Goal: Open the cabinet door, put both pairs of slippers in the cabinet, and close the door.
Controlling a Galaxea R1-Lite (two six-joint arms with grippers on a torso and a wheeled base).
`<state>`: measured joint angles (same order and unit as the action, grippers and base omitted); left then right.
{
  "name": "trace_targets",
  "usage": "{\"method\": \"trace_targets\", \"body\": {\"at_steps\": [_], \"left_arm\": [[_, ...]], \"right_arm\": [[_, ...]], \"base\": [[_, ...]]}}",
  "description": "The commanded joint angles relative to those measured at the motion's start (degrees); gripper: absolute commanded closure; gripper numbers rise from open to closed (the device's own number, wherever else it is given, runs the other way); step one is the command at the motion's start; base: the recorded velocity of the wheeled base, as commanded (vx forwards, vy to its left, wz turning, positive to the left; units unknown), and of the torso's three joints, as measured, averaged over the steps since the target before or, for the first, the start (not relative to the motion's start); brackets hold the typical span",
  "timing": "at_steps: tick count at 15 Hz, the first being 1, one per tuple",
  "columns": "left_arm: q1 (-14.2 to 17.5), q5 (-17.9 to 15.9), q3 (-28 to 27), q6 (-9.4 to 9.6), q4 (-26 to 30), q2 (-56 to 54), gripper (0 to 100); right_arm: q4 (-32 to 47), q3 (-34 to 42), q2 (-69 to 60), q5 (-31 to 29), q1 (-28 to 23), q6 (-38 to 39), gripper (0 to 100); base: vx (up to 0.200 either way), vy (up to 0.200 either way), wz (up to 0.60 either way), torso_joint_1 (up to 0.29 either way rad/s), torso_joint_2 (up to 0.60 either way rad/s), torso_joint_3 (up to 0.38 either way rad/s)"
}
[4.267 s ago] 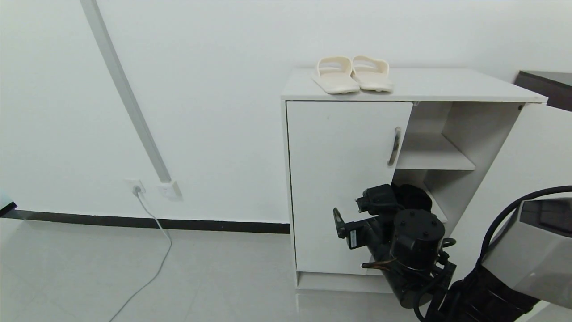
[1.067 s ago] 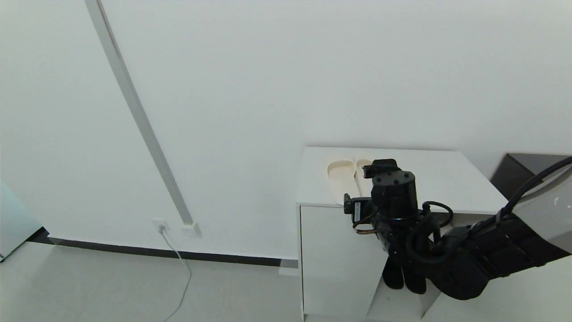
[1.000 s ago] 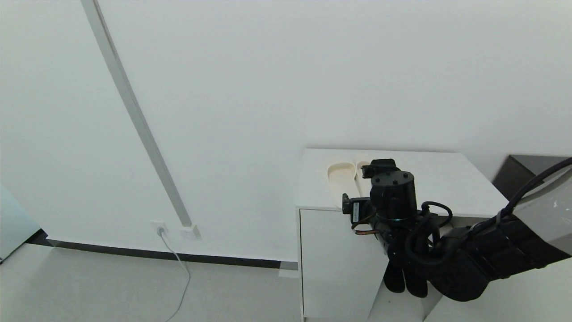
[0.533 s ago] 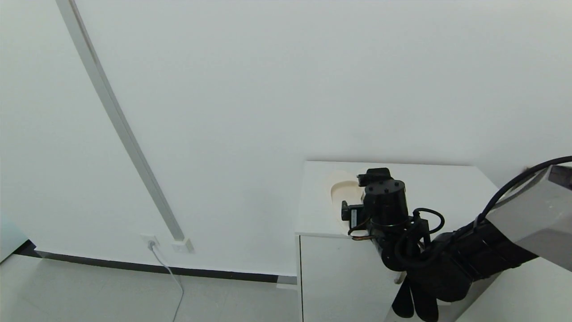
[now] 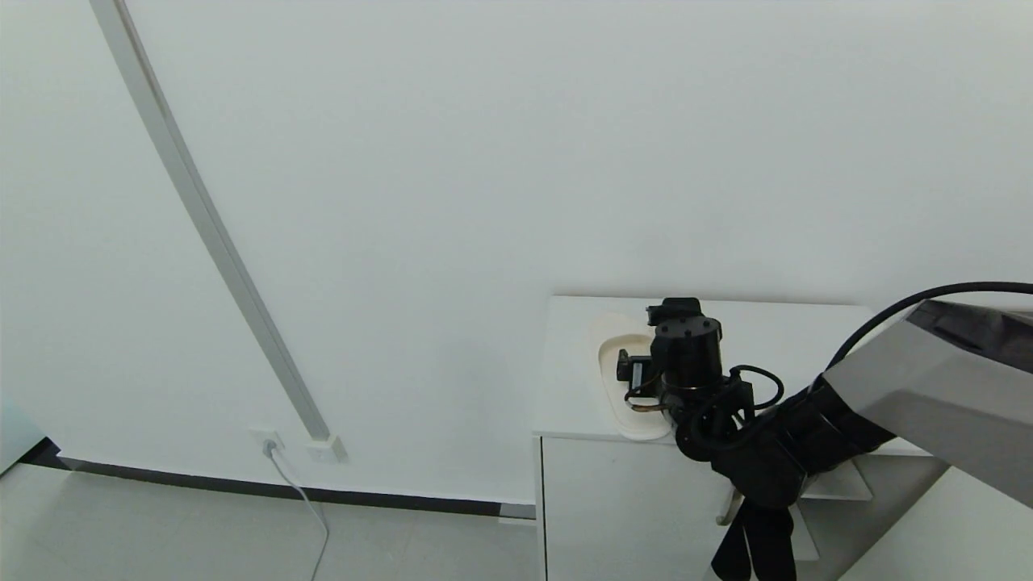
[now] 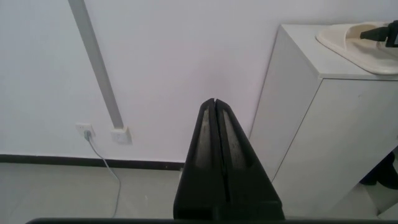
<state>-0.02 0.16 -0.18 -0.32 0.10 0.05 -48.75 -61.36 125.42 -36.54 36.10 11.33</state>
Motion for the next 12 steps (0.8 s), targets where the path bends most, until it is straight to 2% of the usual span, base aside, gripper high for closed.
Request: {"method": "trace_targets", "body": {"at_steps": [1, 8, 9, 12], "left_arm": [[0.0, 0.0, 0.0, -0.03, 0.0, 0.0, 100], [0.0, 0.0, 0.0, -0.12, 0.0, 0.0, 100], [0.0, 0.0, 0.0, -0.12, 0.0, 0.0, 100], [0.0, 0.0, 0.1, -0.12, 0.0, 0.0, 100]], "right_arm": [[-0.2, -1.6, 2.4, 1.4, -1.3, 0.0, 0], [-0.1, -10.0, 7.4, 2.3, -3.7, -0.4, 0], [-0.2, -10.1, 7.4, 2.3, -3.9, -0.4, 100], [-0.2, -10.4, 7.4, 2.5, -4.3, -0.4, 100]], "base": [[0.0, 0.0, 0.0, 0.0, 0.0, 0.0], [0.0, 0.0, 0.0, 0.0, 0.0, 0.0], [0.0, 0.0, 0.0, 0.0, 0.0, 0.0], [0.0, 0.0, 0.0, 0.0, 0.0, 0.0]]}}
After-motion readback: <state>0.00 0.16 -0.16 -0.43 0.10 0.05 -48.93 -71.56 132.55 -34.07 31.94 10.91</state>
